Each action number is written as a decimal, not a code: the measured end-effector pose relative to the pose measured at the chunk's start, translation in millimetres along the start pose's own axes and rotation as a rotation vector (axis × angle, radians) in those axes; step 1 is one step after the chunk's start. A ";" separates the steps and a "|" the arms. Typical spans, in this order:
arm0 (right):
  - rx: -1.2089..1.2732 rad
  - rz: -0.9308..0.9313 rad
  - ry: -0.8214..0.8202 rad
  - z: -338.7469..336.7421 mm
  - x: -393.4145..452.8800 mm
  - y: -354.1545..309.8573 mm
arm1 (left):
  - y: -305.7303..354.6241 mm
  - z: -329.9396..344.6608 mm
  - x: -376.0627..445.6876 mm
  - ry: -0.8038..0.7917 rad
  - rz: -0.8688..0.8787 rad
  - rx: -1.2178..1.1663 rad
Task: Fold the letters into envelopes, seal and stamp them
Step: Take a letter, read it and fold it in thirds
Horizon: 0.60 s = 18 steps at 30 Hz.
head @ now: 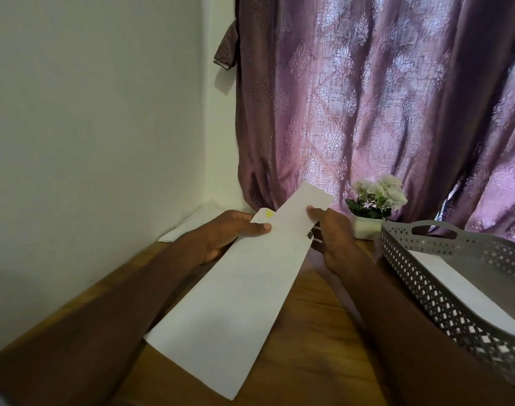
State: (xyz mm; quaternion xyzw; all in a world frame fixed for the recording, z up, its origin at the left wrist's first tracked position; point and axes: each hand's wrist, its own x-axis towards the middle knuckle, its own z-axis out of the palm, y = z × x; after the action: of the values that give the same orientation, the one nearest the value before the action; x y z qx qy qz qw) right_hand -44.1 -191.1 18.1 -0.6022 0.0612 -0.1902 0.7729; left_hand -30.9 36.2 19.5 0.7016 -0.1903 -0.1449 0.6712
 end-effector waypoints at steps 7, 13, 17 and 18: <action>-0.105 -0.069 -0.089 4.8 -2.5 -1.8 | -0.3 1.7 2.5 0.015 -0.006 0.033; -0.100 -0.056 -0.079 5.9 0.0 0.1 | 0.7 3.0 -0.1 -0.015 -0.004 -0.008; -0.106 -0.061 -0.080 2.8 1.9 0.1 | -0.5 4.5 -1.0 -0.037 -0.009 -0.009; -0.113 -0.061 -0.093 2.5 1.2 0.7 | -1.2 4.8 -0.6 -0.037 -0.010 -0.004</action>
State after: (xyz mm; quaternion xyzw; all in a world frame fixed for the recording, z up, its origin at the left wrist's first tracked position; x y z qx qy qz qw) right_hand -41.9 -189.1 18.2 -0.6547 0.0175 -0.1817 0.7335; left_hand -33.6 32.2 18.1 0.6982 -0.1990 -0.1617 0.6684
